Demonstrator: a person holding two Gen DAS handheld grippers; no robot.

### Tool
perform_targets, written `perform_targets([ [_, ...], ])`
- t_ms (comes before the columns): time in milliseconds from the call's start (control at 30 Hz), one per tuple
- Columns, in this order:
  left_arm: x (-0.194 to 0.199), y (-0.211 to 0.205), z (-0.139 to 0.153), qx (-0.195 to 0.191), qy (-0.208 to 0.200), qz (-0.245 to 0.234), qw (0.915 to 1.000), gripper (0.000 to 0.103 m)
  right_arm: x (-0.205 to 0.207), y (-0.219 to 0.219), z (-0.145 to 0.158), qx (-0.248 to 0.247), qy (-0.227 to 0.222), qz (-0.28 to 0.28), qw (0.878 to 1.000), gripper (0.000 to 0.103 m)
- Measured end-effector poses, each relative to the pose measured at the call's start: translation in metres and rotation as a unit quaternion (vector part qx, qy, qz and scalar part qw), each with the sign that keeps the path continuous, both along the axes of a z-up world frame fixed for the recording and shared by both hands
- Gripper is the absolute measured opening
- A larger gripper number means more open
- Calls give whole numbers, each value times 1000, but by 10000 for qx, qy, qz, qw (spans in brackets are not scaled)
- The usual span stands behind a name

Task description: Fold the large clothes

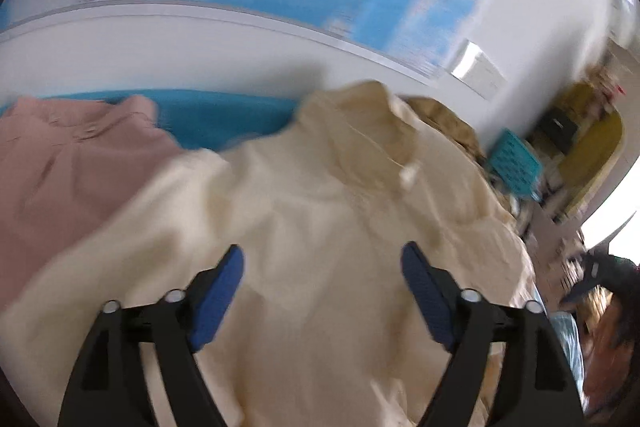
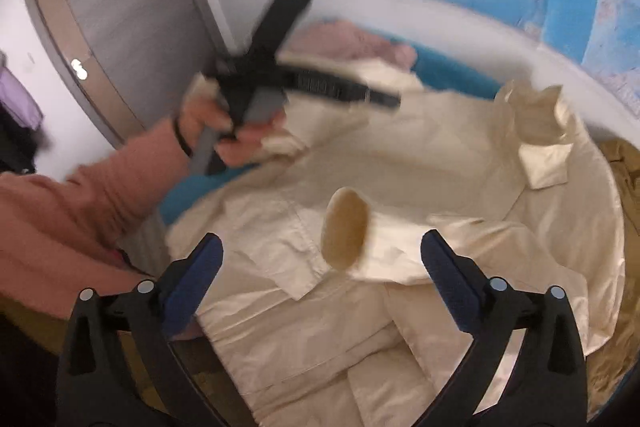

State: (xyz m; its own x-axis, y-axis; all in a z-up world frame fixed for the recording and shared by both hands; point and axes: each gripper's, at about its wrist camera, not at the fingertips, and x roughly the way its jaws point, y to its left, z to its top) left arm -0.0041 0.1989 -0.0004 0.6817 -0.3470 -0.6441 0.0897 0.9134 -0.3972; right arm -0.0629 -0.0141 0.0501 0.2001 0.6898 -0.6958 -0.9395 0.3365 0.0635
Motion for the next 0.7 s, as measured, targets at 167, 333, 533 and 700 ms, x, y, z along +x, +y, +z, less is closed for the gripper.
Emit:
perform_targets([
  [167, -4, -50, -2, -166, 20, -1192, 9927, 90, 50, -72, 27, 617, -274, -1288, 9894, 97],
  [333, -12, -94, -16, 653, 160, -1885, 9798, 97, 137, -136, -10, 496, 356, -2892, 9553, 58],
  [533, -3, -113, -48, 989, 763, -2060, 9705, 52, 211, -135, -65, -31, 825, -3251, 9421, 59],
  [700, 0, -86, -50, 724, 952, -1630, 9793, 6, 228, -123, -73, -352, 732, -3203, 9438, 5],
])
